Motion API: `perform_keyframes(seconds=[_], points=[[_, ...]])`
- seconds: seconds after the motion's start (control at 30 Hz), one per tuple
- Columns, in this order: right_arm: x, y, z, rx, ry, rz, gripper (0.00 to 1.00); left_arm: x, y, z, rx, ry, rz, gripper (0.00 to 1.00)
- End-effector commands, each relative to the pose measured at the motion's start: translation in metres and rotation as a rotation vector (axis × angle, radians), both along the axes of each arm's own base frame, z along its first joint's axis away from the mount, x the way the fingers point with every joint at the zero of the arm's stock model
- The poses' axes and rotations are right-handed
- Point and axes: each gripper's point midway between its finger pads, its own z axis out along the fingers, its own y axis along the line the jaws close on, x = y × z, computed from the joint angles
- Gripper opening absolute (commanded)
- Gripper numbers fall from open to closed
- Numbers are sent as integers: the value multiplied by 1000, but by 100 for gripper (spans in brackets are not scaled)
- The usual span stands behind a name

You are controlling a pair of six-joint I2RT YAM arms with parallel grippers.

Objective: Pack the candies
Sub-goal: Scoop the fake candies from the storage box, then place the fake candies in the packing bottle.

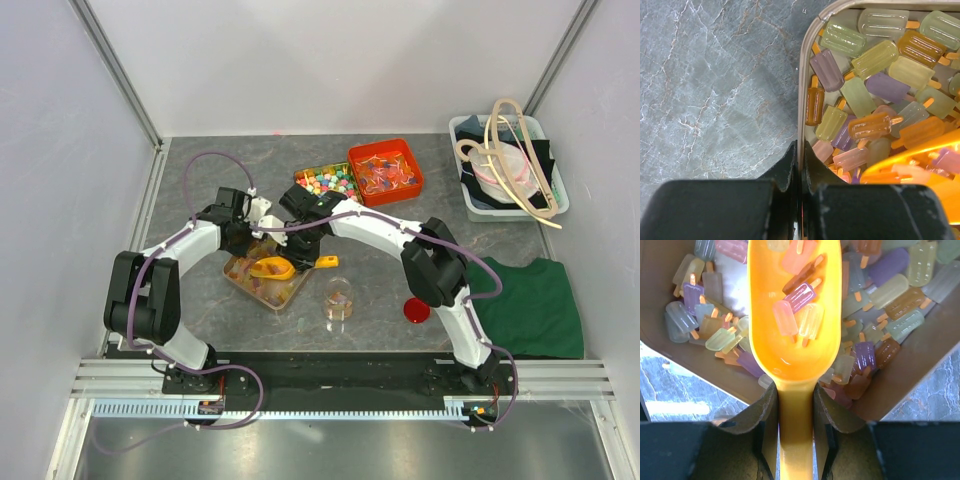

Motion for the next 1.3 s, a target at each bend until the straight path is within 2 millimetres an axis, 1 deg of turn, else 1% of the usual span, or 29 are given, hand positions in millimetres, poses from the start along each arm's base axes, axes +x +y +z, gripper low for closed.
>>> perform_keyframes(seconds=[0.0, 0.17, 0.37, 0.67, 0.8, 0.83, 0.9, 1.1, 1.13, 1.23, 1.27], points=[[2, 18, 22, 116, -29, -8, 0, 19, -5, 21, -47, -102, 40, 2], [11, 22, 20, 114, -65, -22, 0, 18, -4, 21, -45, -101, 42, 2], [9, 25, 29, 162, -83, -6, 0, 17, -4, 19, -46, -96, 42, 2], [-3, 13, 36, 207, -109, 20, 0, 21, -6, 22, -98, -87, 39, 2], [-7, 8, 48, 221, -131, 37, 0, 27, -5, 28, -162, -72, 37, 2], [-8, 7, 49, 223, -139, 45, 0, 32, -5, 32, -183, -76, 35, 2], [-8, 7, 56, 236, -148, 50, 0, 36, -4, 33, -189, -78, 34, 2], [-10, 5, 71, 263, -171, 63, 0, 43, -10, 33, -215, -71, 5, 2], [-10, 5, 73, 266, -173, 66, 0, 46, -11, 36, -223, -77, 3, 2], [-8, 3, 85, 293, -183, 67, 0, 47, -14, 36, -240, -65, -3, 2], [-7, 4, 92, 307, -190, 62, 0, 48, -15, 37, -245, -64, -5, 2]])
